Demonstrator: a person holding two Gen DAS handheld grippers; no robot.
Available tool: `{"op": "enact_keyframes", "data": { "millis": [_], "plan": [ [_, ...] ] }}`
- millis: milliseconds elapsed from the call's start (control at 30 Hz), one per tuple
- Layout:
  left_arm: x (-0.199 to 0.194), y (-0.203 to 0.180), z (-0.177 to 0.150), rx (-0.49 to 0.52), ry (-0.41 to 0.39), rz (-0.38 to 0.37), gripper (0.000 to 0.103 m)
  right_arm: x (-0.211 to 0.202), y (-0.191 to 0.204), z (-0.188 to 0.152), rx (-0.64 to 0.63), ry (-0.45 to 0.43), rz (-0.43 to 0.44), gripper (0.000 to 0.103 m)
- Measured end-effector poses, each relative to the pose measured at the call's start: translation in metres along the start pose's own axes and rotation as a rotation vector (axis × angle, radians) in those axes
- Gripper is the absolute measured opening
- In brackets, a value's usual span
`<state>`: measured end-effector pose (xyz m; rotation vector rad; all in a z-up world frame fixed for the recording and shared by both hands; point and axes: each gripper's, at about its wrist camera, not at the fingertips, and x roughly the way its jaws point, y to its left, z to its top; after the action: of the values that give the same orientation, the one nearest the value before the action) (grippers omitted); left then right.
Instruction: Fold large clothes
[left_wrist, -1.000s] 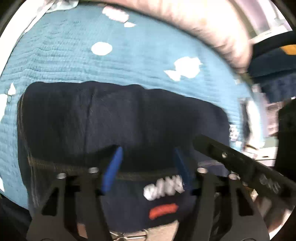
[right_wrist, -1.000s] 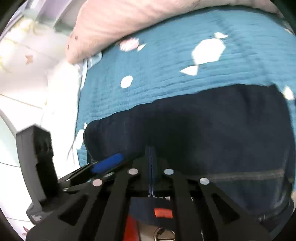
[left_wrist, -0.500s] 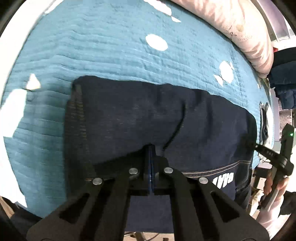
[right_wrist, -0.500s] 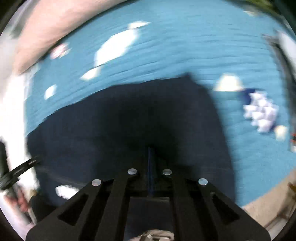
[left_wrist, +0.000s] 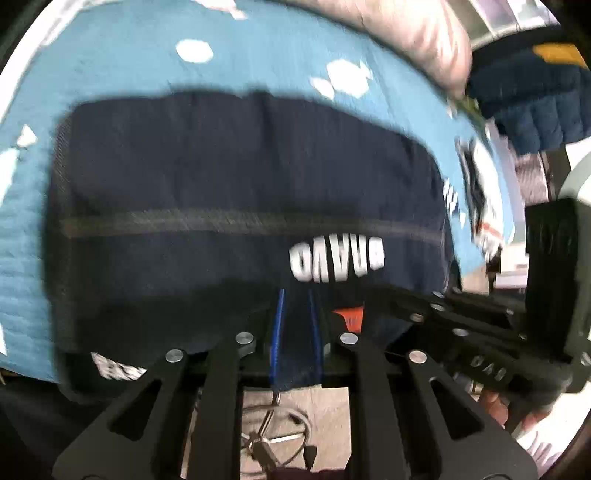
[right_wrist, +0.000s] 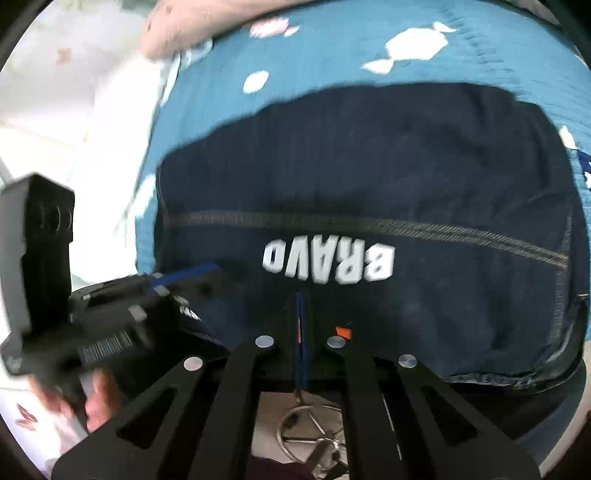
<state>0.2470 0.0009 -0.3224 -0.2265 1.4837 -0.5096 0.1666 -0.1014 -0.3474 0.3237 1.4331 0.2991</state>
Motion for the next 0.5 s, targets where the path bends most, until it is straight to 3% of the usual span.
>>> {"op": "enact_keyframes", "data": {
  "millis": [100, 167, 233, 267, 300, 333, 367, 467, 500],
  "plan": [
    [0.03, 0.003, -0.009, -0.016, 0.052, 0.026, 0.013, 0.028, -0.002, -0.001, 0.031, 0.06, -0.006, 0.001],
    [0.038, 0.008, -0.01, -0.022, 0.043, 0.031, 0.004, 0.041, -0.009, -0.001, 0.032, 0.06, -0.071, 0.0],
    [0.04, 0.018, -0.007, -0.054, 0.056, -0.001, 0.002, 0.048, -0.023, 0.002, 0.07, 0.072, 0.008, 0.0],
    [0.036, 0.024, -0.007, -0.068, 0.051, 0.026, 0.003, 0.048, -0.03, 0.004, 0.092, 0.08, 0.047, 0.0],
    [0.03, 0.031, -0.007, -0.064, 0.034, 0.115, 0.003, 0.044, -0.036, 0.005, 0.106, 0.089, 0.081, 0.0],
    [0.026, 0.038, -0.007, -0.065, 0.025, 0.166, 0.003, 0.041, -0.038, 0.006, 0.097, 0.092, 0.067, 0.0],
    [0.021, 0.05, -0.007, -0.082, 0.022, 0.173, 0.003, 0.038, -0.04, 0.006, 0.081, 0.087, 0.035, 0.0],
    [0.009, 0.085, -0.011, -0.156, 0.016, 0.232, 0.003, 0.034, -0.054, 0.008, 0.097, 0.11, 0.086, 0.0],
    [0.006, 0.094, -0.013, -0.18, 0.013, 0.221, 0.003, 0.029, -0.059, 0.002, 0.104, 0.11, 0.068, 0.0]
  ]
}}
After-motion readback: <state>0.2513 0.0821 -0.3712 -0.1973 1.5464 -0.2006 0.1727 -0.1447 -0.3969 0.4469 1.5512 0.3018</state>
